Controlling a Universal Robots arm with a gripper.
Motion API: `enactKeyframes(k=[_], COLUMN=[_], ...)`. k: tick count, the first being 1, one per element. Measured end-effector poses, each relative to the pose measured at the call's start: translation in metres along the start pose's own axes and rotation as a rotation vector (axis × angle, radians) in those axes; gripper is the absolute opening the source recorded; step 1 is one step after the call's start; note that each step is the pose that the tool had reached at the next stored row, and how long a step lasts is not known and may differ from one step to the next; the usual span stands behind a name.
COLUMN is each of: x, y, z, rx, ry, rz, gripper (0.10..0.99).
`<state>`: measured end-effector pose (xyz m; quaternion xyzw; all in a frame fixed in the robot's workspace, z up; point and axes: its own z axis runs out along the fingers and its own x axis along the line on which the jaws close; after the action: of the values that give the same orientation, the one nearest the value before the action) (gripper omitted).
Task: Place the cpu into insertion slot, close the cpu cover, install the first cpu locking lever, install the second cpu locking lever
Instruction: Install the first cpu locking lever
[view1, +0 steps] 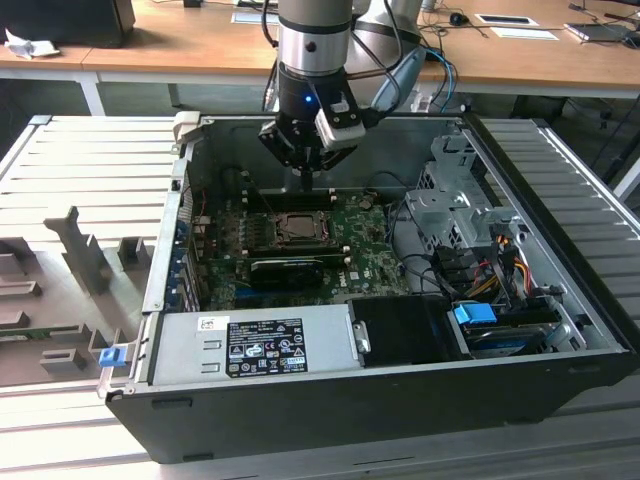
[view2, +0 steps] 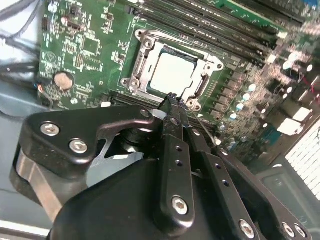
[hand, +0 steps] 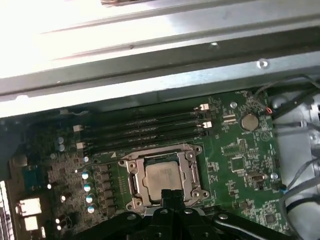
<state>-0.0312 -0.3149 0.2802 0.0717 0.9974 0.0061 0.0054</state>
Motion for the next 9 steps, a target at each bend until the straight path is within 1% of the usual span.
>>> enactKeyframes(k=[1, 2, 4, 5, 6, 9], x=[0.0, 0.0, 0.0, 0.0, 0.0, 0.0], y=[0.0, 0.0, 0.0, 0.0, 0.0, 0.0], z=[0.0002, 0.0003, 0.0008, 0.0009, 0.0011, 0.0013], rx=[0.0, -0.001, -0.001, -0.002, -0.002, -0.003], ry=[0.0003, 0.0006, 0.0015, 0.0019, 0.0021, 0.0033], rz=[-0.031, -0.05, -0.121, -0.149, -0.165, -0.259], gripper=[0.106, 0.106, 0.106, 0.106, 0.106, 0.106])
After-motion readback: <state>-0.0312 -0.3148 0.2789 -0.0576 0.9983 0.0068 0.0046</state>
